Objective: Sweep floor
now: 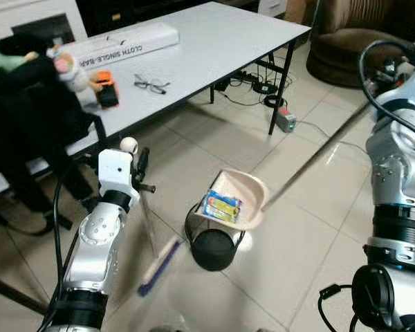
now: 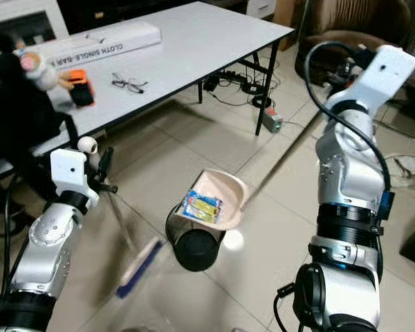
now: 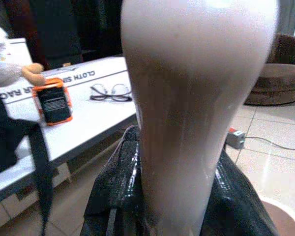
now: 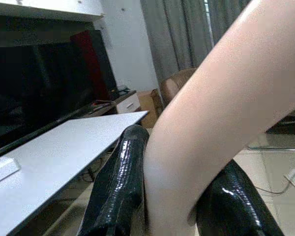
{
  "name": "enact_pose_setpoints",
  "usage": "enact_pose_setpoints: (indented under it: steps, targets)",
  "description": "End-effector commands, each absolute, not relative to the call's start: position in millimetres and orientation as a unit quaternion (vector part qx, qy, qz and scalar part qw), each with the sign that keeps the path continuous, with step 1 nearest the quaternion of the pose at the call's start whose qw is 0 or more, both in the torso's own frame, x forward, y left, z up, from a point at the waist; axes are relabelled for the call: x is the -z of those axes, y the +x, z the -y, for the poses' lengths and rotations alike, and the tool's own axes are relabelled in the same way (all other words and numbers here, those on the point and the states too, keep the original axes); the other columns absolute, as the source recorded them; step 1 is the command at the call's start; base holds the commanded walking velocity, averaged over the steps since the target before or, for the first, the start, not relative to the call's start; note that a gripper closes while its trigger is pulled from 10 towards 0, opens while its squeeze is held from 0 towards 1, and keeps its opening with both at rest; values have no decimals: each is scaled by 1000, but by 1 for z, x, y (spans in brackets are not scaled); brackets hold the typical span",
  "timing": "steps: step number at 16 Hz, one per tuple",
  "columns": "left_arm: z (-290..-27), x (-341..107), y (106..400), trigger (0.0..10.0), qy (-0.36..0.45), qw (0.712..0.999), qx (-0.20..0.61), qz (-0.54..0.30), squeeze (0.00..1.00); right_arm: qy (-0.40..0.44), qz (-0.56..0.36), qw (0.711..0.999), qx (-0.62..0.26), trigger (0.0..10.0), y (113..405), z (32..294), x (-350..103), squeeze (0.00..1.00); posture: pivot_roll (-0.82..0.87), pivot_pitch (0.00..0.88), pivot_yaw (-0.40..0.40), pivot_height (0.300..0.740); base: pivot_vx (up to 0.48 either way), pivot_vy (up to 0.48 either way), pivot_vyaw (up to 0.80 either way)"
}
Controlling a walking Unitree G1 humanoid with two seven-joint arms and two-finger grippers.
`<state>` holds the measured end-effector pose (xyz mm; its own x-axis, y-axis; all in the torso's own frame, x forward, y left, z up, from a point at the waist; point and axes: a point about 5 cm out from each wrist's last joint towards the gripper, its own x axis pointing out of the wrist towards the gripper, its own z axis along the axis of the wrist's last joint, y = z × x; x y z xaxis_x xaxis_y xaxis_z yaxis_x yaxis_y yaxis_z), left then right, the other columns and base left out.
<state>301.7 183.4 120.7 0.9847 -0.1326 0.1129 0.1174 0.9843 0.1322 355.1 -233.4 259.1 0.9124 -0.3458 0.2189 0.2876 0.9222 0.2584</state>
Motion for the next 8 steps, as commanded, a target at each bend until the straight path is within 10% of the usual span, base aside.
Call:
enact_pose_setpoints:
  steps: [1, 8]
  targets:
    - [-187, -128, 303, 10000, 72, 993, 60, 76, 0, 122, 163, 967, 154, 10000, 354, 230, -276, 0, -19, 0, 20, 740, 0, 0, 0]
    - [-185, -128, 302, 10000, 76, 992, 67, 73, 0, 100, 184, 970, 120, 10000, 352, 219, -278, 0, -19, 0, 21, 740, 0, 0, 0]
